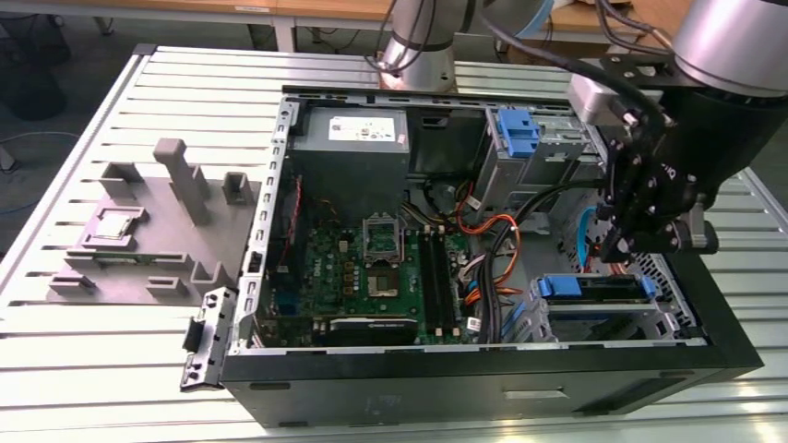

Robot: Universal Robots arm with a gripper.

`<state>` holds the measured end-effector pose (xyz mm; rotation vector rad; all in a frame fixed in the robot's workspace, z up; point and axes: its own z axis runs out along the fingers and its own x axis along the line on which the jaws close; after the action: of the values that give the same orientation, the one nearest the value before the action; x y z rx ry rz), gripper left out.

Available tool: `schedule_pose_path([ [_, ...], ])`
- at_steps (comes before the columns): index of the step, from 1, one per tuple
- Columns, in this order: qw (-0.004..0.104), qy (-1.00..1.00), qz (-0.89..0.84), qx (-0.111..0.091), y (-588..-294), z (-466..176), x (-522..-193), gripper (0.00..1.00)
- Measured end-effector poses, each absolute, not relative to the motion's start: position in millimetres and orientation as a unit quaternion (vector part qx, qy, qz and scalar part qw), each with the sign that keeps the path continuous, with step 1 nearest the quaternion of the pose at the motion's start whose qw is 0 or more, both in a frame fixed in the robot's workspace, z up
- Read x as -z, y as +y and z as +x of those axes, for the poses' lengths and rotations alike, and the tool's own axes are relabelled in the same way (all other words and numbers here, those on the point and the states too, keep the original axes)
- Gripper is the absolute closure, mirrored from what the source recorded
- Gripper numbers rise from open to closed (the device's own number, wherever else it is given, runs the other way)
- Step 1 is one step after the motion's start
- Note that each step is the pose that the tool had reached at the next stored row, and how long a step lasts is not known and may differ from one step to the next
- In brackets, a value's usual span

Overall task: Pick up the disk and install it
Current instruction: 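Insert the second disk wire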

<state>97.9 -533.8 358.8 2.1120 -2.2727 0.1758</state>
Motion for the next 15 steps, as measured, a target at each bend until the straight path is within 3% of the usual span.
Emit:
schedule_pose_path([
  [15,0.026,-0.73,0.679,-0.066,-509.5,97.9,-376.7,0.9],
])
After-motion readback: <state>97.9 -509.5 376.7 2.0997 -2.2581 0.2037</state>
